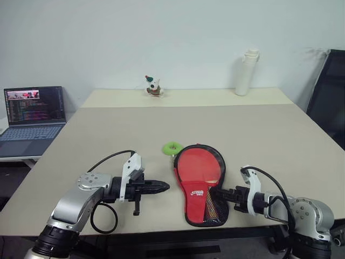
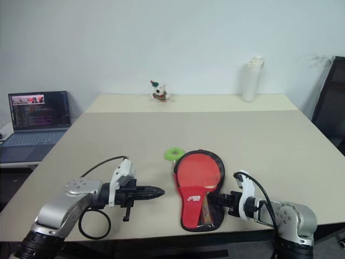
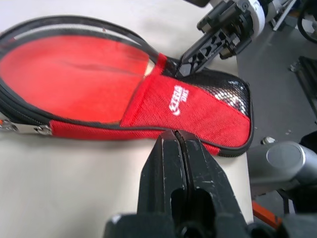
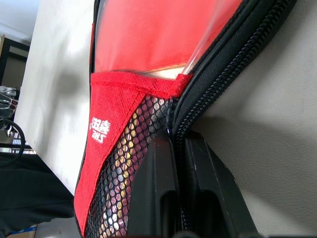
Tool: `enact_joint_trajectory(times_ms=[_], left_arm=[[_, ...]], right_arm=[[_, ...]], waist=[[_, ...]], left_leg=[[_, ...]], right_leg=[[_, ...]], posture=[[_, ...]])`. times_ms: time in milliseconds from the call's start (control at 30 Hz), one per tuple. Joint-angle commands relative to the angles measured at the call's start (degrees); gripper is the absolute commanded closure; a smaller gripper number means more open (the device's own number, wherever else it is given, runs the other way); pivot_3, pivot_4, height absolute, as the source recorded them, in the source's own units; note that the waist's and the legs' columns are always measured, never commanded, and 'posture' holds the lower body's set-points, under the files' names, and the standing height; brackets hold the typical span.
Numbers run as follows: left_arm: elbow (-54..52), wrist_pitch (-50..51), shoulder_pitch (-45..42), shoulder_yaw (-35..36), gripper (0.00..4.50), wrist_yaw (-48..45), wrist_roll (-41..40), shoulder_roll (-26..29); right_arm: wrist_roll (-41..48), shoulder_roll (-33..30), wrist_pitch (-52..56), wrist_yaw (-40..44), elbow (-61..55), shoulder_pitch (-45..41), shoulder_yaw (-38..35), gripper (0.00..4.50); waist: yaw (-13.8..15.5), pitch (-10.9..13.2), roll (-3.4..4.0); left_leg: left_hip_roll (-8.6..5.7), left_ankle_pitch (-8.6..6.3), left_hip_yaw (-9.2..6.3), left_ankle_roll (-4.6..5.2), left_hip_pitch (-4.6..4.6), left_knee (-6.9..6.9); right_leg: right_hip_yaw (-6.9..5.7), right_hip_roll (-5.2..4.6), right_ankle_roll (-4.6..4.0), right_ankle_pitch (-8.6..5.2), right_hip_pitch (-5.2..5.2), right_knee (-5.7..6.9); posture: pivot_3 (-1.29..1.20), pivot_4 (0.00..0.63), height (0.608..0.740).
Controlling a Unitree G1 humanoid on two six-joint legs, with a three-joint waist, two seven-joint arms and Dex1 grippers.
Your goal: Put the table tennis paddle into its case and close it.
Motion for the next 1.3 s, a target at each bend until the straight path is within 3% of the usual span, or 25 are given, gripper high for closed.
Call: enact_joint_trajectory(times_ms=[33, 233, 367, 400, 467, 567, 933, 1300], left_arm=[[-2.3, 1.6, -1.9, 1.2, 4.50, 2.8, -1.5, -1.2], [-1.5, 1.0, -3.3, 1.6, 4.50, 6.6, -1.0, -3.5], [-1.1, 1.1, -3.2, 2.4, 4.50, 8.8, -1.3, -4.6], [-1.0, 1.2, -3.3, 2.4, 4.50, 9.1, -1.3, -4.6], [1.3, 1.7, -4.7, 2.9, 4.50, 10.7, -0.8, -5.1], [8.0, 0.2, -9.3, 3.4, 3.91, 14.8, 1.7, -6.6], [34.7, -10.0, -26.3, -0.3, 0.03, 20.6, 13.0, -12.7], [72.2, -20.2, -43.7, -0.9, 0.03, 25.1, 22.2, -18.8]], right_arm=[[1.7, -1.0, 1.1, 0.2, -3.0, -0.1, -2.4, 3.67], [-1.5, -13.5, -10.2, 4.4, -7.4, 4.5, 8.3, 1.63], [0.5, -13.0, -16.6, 4.7, -9.2, 6.0, 5.1, 0.19], [1.6, -12.5, -17.1, 4.8, -9.9, 6.1, 4.4, 0.03], [4.1, -11.5, -17.9, 5.2, -11.9, 5.6, 3.5, 0.03], [5.5, -11.3, -18.8, 4.6, -12.7, 4.2, 4.1, 0.00], [5.5, -10.6, -21.0, 1.4, -11.5, 1.0, 8.9, 0.00], [5.3, -10.9, -22.7, -0.9, -11.3, 1.2, 11.2, 0.00]], waist=[[0.0, 0.0, 0.00], [0.0, 0.0, -0.02], [0.0, 0.0, -0.04], [-0.1, 0.0, -0.04], [-0.1, 0.0, -0.04], [0.0, 0.0, -0.05], [0.1, 0.0, -0.06], [0.0, 0.0, -0.09]], left_leg=[[-0.01, 0.00, 0.00, 0.00, 0.00, 0.00], [-0.03, 0.00, 0.00, 0.00, 0.00, 0.01], [-0.02, 0.00, 0.01, 0.00, 0.03, 0.03], [-0.01, 0.00, 0.01, 0.00, 0.03, 0.03], [0.01, 0.00, 0.01, 0.00, 0.04, 0.03], [0.00, 0.00, -0.04, 0.00, 0.03, 0.05], [-0.06, 0.00, 0.03, 0.00, -0.03, 0.06], [-0.11, 0.00, 0.11, 0.01, -0.08, 0.04]], right_leg=[[0.00, 0.00, 0.00, 0.00, 0.00, 0.00], [-0.01, -0.01, 0.01, 0.00, 0.02, -0.04], [0.01, 0.00, 0.02, -0.01, 0.03, 0.00], [0.01, 0.01, 0.02, 0.00, 0.03, 0.01], [0.02, 0.03, 0.02, 0.00, 0.03, 0.02], [-0.03, 0.04, 0.02, 0.00, 0.05, 0.03], [-0.08, 0.02, 0.03, 0.01, 0.05, -0.02], [-0.11, 0.03, 0.03, 0.01, 0.02, -0.05]], posture=[[0.00, 0.150, 0.740], [0.00, 0.150, 0.740], [0.00, 0.150, 0.740], [0.00, 0.150, 0.740], [0.00, 0.150, 0.740], [0.00, 0.150, 0.740], [0.00, 0.150, 0.740], [0.00, 0.150, 0.740]])
